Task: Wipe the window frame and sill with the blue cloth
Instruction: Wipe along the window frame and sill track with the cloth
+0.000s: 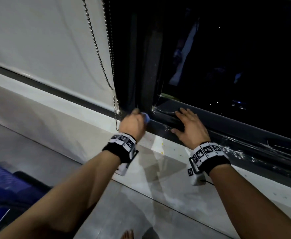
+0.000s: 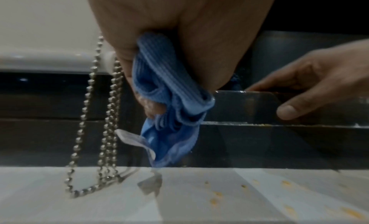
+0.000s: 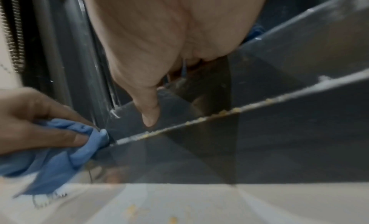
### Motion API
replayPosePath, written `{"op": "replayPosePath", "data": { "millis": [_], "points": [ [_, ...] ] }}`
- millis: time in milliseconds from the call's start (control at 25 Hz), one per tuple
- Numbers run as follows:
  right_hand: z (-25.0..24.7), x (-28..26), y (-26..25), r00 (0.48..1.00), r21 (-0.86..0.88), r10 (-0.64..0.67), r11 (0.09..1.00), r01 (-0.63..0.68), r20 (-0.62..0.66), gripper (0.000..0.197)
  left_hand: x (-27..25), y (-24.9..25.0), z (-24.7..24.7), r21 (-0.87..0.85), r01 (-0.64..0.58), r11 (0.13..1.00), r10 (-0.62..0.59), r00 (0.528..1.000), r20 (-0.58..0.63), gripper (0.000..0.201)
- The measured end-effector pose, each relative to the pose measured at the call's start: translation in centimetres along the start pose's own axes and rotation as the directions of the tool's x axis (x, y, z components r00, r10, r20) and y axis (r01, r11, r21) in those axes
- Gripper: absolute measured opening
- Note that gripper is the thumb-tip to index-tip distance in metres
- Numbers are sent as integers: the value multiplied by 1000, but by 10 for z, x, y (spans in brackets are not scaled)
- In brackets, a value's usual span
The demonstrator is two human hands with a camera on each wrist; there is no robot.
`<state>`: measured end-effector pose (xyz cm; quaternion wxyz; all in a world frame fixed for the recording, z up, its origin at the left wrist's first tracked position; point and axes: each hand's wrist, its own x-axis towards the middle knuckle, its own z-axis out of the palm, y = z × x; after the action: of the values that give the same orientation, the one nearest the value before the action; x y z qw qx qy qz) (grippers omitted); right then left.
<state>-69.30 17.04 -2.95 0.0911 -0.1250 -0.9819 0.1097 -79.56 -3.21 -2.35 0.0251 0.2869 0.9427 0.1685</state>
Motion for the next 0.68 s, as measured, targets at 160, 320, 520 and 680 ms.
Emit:
{"op": "replayPosePath", "data": {
  "millis": [160,320,520,680],
  "points": [
    [1,-3,7,1000,-9,17,1000,-17,14,74,3,1,10,22,38,999,-36,996,-81,28],
    [-4,-3,3,999,5,8,1000,-8,34,74,-13,12,21,-89,-180,980,183,983,16,27],
    [-30,-12,34,995,-7,98,995,-98,-4,70,8,-16,3,-1,-21,1000,21,996,-87,23],
    [-27,-21,44,981,-106,185,978,-178,57,78,2,19,17,-29,-1,1000,-1,999,-52,23]
  ]
}}
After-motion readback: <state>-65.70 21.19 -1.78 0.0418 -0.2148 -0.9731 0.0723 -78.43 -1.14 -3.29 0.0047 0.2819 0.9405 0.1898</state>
